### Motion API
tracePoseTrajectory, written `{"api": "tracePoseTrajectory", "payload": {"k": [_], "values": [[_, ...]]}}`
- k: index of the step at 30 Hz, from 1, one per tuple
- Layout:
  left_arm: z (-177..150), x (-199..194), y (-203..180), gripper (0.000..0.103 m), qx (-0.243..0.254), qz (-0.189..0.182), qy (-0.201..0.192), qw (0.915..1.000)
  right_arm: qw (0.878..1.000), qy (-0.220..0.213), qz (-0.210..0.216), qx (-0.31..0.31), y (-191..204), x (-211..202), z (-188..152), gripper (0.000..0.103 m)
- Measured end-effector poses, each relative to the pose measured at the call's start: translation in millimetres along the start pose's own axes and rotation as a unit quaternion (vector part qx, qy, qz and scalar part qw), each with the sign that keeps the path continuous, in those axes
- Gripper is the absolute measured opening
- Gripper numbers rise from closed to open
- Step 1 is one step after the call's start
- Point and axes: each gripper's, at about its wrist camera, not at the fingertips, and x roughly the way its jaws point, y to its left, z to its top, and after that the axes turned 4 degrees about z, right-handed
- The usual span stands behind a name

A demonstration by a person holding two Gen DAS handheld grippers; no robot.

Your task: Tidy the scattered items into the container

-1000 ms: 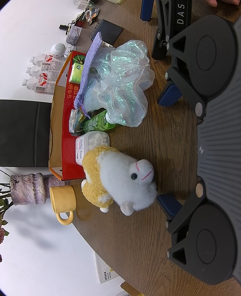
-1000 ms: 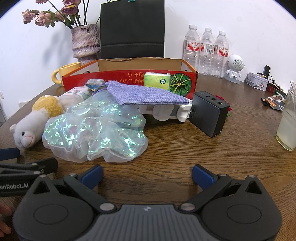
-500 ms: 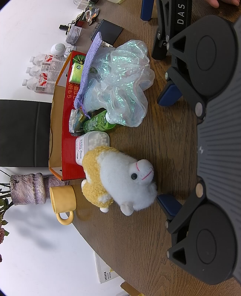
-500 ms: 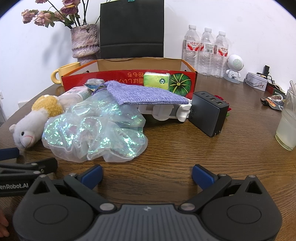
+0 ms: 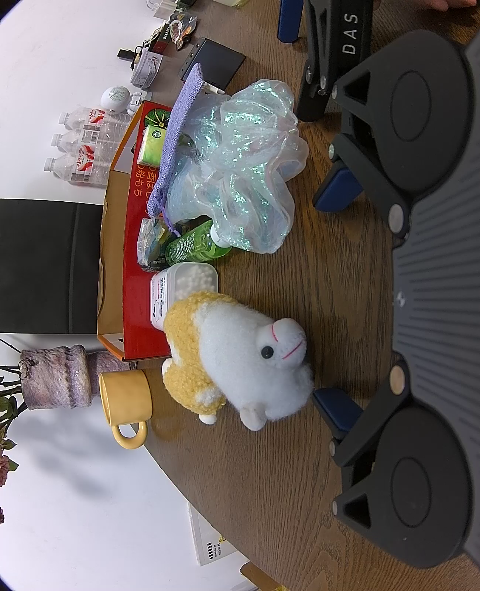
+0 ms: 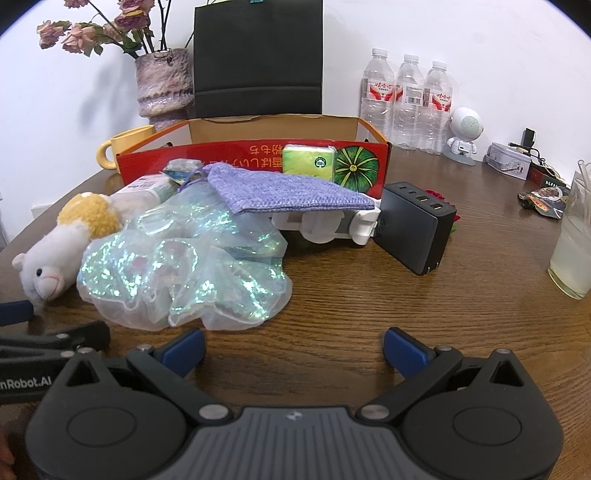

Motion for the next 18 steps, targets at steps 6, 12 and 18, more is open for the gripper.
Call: {"api": "tracePoseTrajectory", "payload": {"k": [6,12,18], "values": [[-3.6,-2.9,0.9,0.103,-0.004,-0.004,-0.002,1.0000,1.000,0.000,0.000,0.000,-0.6,-2.8,-2.3,0.103],[2.2,-36.7,15.8,0.103,-0.054,-0.151,-0.054,0.9855,1.000,0.014,0.011,-0.016,-14.4,-21.2,-13.4,0.102],[34.3,-5.6,-9.6,0.103,-0.073,-0.215,-0.037,0.9731,0.999,0.000,-0.040,-0.020,-44.7,-44.8,-13.0,0.093]]}}
